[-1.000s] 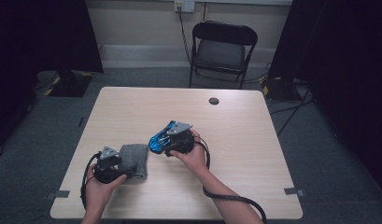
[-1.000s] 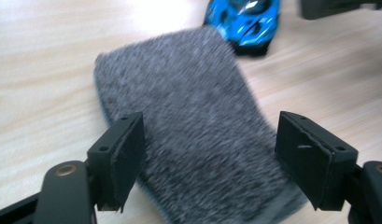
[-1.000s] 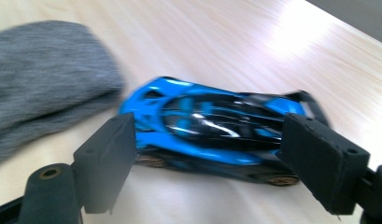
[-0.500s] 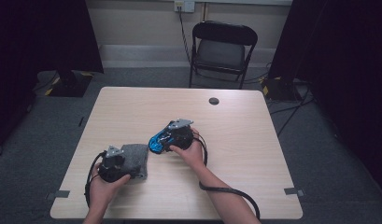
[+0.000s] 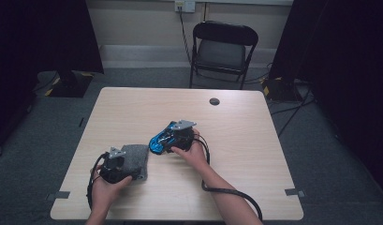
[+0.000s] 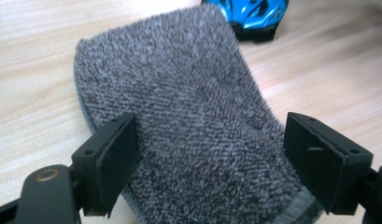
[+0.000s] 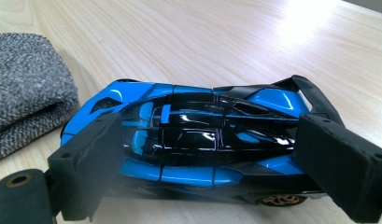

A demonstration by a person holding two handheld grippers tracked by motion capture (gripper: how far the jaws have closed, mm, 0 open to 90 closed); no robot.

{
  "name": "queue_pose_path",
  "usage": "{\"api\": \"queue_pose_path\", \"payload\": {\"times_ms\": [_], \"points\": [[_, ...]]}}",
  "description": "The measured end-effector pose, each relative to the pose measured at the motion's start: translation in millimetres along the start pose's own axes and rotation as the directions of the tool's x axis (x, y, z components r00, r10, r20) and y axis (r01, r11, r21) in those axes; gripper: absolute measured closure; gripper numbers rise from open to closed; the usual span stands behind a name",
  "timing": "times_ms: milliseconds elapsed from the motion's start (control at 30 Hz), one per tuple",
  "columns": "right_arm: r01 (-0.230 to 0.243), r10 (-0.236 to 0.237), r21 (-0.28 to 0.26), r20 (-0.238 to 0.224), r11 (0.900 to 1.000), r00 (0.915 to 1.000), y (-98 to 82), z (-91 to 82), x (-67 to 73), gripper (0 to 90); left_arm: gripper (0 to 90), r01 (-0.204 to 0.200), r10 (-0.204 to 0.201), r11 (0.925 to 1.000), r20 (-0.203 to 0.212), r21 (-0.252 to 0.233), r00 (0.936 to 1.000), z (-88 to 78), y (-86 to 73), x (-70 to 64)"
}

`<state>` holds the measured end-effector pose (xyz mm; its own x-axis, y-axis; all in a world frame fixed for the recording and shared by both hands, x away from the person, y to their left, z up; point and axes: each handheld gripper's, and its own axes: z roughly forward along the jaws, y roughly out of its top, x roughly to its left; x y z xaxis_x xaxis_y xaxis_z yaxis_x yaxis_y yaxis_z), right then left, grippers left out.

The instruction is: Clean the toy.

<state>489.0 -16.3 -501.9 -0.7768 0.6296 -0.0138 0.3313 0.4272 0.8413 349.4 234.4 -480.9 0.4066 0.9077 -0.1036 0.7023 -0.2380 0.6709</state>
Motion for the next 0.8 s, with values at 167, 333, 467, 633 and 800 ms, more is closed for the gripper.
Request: {"api": "queue_pose_path", "payload": {"times_ms": [167, 333, 467, 633, 800], "points": [[0.002, -0.002, -0.001, 0.001, 1.000, 1.0000, -0.2, 0.0, 0.3, 8.5, 27.1, 0.010, -0.010, 0.9999, 0.006, 0.003, 0.9999, 1.8, -5.1, 3.5], [0.001, -0.001, -0.001, 0.001, 1.000, 1.0000, -0.2, 0.0, 0.5, 8.6, 43.5, -0.006, 0.007, 0.9999, -0.019, 0.016, 0.9998, 0.8, -6.8, 6.3], [0.000, 0.000, 0.000, 0.000, 1.000, 1.0000, -0.2, 0.0, 0.5, 8.5, 54.1, -0.014, 0.015, 0.9993, -0.040, 0.034, 0.9991, 1.2, -2.0, 4.1], [0.000, 0.000, 0.000, 0.000, 1.000, 1.0000, -0.2, 0.0, 0.5, 8.5, 65.9, 0.044, -0.044, 0.9990, -0.063, -0.002, 0.9971, 1.9, 8.1, 10.0], [0.001, -0.001, -0.001, 0.000, 1.000, 1.0000, -0.2, 0.0, 0.4, 8.5, 70.4, 0.054, -0.051, 0.9977, -0.068, 0.041, 0.9964, 21.3, 26.9, 6.3]]}}
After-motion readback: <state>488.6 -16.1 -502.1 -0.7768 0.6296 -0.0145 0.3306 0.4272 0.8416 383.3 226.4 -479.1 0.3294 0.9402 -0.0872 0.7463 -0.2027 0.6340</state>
